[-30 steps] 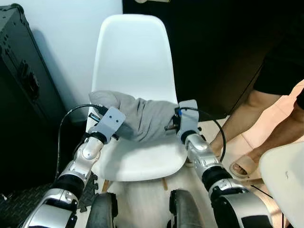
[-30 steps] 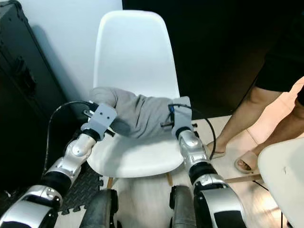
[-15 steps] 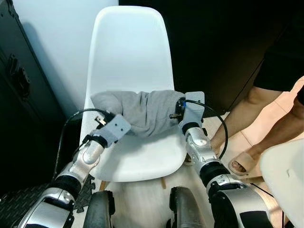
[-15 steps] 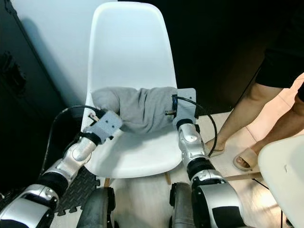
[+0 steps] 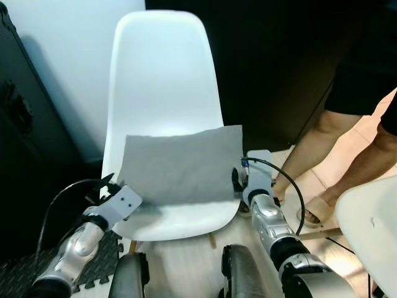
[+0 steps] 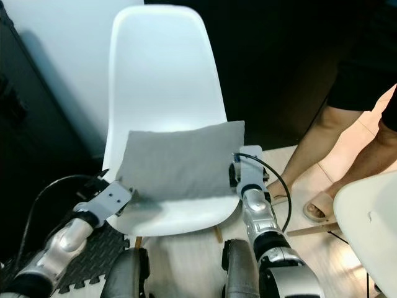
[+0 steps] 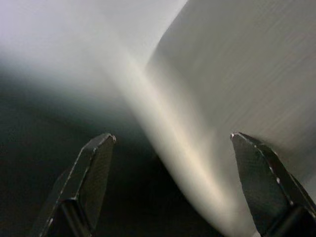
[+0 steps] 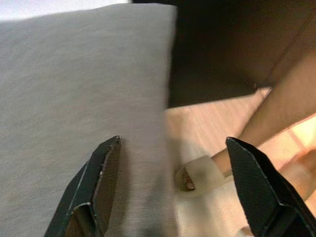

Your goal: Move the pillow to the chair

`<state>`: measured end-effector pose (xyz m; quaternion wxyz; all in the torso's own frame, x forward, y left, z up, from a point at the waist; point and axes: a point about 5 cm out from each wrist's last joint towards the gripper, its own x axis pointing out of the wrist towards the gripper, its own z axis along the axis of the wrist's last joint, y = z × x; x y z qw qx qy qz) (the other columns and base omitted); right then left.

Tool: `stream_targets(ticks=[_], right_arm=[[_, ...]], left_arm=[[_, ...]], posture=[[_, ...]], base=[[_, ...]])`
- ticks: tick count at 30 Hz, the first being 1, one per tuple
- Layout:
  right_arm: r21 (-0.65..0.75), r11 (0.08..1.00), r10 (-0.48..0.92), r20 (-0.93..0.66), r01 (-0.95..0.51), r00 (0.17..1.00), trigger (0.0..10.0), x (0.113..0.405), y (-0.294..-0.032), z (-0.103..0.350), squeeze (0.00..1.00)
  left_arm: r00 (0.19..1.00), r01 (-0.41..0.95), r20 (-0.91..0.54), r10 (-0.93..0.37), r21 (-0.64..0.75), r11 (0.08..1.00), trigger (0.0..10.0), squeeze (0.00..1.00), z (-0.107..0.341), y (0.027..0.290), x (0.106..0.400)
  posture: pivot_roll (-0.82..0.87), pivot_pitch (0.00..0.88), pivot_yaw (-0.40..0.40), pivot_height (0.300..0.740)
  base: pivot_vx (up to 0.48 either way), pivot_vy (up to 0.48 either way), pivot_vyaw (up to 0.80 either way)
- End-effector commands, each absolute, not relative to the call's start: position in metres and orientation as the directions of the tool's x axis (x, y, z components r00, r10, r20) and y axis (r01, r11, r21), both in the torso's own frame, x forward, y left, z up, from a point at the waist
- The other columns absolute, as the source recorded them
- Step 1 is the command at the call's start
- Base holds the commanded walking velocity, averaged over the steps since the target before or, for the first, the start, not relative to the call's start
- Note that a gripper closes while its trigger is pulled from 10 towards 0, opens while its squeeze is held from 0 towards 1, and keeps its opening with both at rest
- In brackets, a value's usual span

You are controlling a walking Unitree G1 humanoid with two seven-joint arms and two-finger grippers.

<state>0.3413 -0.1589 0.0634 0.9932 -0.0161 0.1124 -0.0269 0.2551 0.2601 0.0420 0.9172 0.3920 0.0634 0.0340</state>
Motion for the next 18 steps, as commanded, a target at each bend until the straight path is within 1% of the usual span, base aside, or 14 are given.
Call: stream_targets(ticks=[1, 2, 3, 4, 7, 8, 9, 11, 12, 13, 15, 16, 17, 18], right_arm=[[0.017, 0.998, -0.053, -0.239, 0.059, 0.970, 10.0, 0.339, -0.163, 0.061, 0.00], [0.021, 0.999, -0.043, -0.236, 0.049, 0.971, 10.0, 0.340, -0.161, 0.062, 0.00], [0.021, 0.999, -0.043, -0.236, 0.049, 0.971, 10.0, 0.340, -0.161, 0.062, 0.00], [0.022, 0.999, -0.038, -0.234, 0.044, 0.972, 10.0, 0.340, -0.160, 0.062, 0.00], [0.036, 0.999, -0.031, -0.221, 0.040, 0.975, 10.0, 0.342, -0.158, 0.065, 0.00], [0.042, 0.998, -0.033, -0.205, 0.043, 0.978, 10.0, 0.344, -0.156, 0.068, 0.00], [0.035, 0.999, -0.031, -0.186, 0.038, 0.982, 10.0, 0.347, -0.153, 0.073, 0.00], [0.035, 0.999, -0.031, -0.186, 0.038, 0.982, 10.0, 0.347, -0.153, 0.073, 0.00], [0.005, 1.000, -0.003, -0.167, 0.003, 0.986, 10.0, 0.351, -0.147, 0.078, 0.00], [-0.022, 0.999, 0.023, -0.143, -0.026, 0.990, 10.0, 0.352, -0.142, 0.082, 0.00], [-0.022, 0.999, 0.023, -0.143, -0.026, 0.990, 10.0, 0.352, -0.142, 0.082, 0.00], [-0.022, 0.999, 0.046, -0.130, -0.049, 0.990, 10.0, 0.353, -0.138, 0.084, 0.00], [-0.022, 0.999, 0.046, -0.130, -0.049, 0.990, 10.0, 0.353, -0.138, 0.084, 0.00], [-0.016, 0.997, 0.068, -0.126, -0.070, 0.990, 10.0, 0.352, -0.135, 0.084, 0.00]], left_arm=[[0.910, -0.210, -0.127, 0.396, 0.681, 0.701, 10.0, 0.22, 0.032, 0.299, 0.232], [0.830, -0.358, -0.132, 0.541, 0.618, 0.700, 10.0, 0.00, 0.028, 0.315, 0.220], [0.830, -0.358, -0.132, 0.541, 0.618, 0.700, 10.0, 0.00, 0.028, 0.315, 0.220], [0.764, -0.453, -0.143, 0.629, 0.575, 0.681, 10.0, 0.00, 0.025, 0.324, 0.211], [0.730, -0.510, -0.124, 0.672, 0.555, 0.657, 10.0, 0.00, 0.027, 0.329, 0.207], [0.765, -0.530, -0.076, 0.639, 0.490, 0.692, 10.0, 0.00, 0.037, 0.321, 0.217], [0.823, -0.507, -0.034, 0.568, 0.408, 0.759, 10.0, 0.00, 0.048, 0.304, 0.233], [0.823, -0.507, -0.034, 0.568, 0.408, 0.759, 10.0, 0.00, 0.048, 0.304, 0.233], [0.889, -0.433, -0.015, 0.457, 0.295, 0.852, 10.0, 0.00, 0.058, 0.279, 0.255], [0.936, -0.340, -0.022, 0.352, 0.204, 0.918, 10.0, 0.00, 0.066, 0.253, 0.273], [0.936, -0.340, -0.022, 0.352, 0.204, 0.918, 10.0, 0.00, 0.066, 0.253, 0.273], [0.967, -0.252, -0.008, 0.256, 0.155, 0.955, 10.0, 0.00, 0.074, 0.229, 0.287], [0.967, -0.252, -0.008, 0.256, 0.155, 0.955, 10.0, 0.00, 0.074, 0.229, 0.287], [0.982, -0.189, 0.000, 0.191, 0.143, 0.971, 10.0, 0.00, 0.081, 0.211, 0.295]], posture=[[0.03, 0.049, -0.071, 0.584], [0.03, 0.042, -0.072, 0.584], [0.03, 0.042, -0.072, 0.584], [0.04, 0.040, -0.073, 0.584], [0.04, 0.035, -0.077, 0.584], [0.05, 0.025, -0.085, 0.584], [0.06, 0.016, -0.096, 0.584], [0.06, 0.016, -0.096, 0.584], [0.07, 0.009, -0.100, 0.584], [0.07, 0.010, -0.100, 0.584], [0.07, 0.010, -0.100, 0.584], [0.07, 0.007, -0.102, 0.584], [0.07, 0.007, -0.102, 0.584], [0.07, 0.008, -0.103, 0.584]], base=[[0.000, 0.000, 0.00], [0.000, 0.000, 0.00], [0.000, 0.000, 0.00], [0.000, 0.000, 0.00], [0.000, 0.000, 0.00], [0.000, 0.000, 0.00], [0.000, 0.000, 0.00], [0.000, 0.000, 0.00], [0.000, 0.000, 0.00], [0.000, 0.000, 0.00], [0.000, 0.000, 0.00], [0.000, 0.000, 0.00], [0.000, 0.000, 0.00], [0.000, 0.000, 0.00]])
